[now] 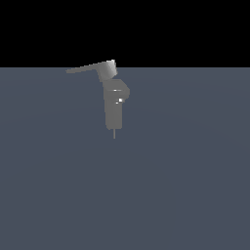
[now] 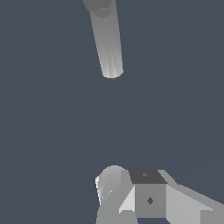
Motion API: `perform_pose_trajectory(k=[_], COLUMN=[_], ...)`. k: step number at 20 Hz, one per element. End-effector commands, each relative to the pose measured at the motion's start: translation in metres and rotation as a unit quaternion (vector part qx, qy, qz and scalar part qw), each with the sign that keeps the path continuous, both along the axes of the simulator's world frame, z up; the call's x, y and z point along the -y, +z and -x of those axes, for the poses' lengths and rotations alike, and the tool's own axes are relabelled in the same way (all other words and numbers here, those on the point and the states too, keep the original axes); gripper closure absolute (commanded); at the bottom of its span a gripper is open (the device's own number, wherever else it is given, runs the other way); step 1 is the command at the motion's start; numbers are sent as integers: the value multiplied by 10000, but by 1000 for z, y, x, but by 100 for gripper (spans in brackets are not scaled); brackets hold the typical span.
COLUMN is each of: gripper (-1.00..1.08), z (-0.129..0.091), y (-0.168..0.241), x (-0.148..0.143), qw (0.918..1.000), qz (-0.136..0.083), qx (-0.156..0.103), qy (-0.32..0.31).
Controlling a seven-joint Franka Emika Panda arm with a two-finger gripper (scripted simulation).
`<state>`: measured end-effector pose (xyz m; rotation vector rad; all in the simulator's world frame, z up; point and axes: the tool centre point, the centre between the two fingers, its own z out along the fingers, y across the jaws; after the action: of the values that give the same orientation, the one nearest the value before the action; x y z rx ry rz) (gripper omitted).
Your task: Turn on the faucet by rotating a designated handle.
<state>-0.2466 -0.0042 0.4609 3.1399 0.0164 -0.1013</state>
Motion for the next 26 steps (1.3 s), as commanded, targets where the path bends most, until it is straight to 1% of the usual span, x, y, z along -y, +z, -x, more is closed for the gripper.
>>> perform_pose_trajectory(k=[1, 8, 14, 20, 26], gripper=[108, 108, 108, 108, 108], z=[-3, -25, -56, -95, -135], y=[0, 3, 5, 1, -7], x=[-1, -6, -14, -25, -38], qw=[10000, 9990, 9949, 9852, 9704], qz=[-11, -79, -148, -185, -167], qx=[-10, -63, -152, -274, -397], qy=[-60, -439, -991, -1682, -2376])
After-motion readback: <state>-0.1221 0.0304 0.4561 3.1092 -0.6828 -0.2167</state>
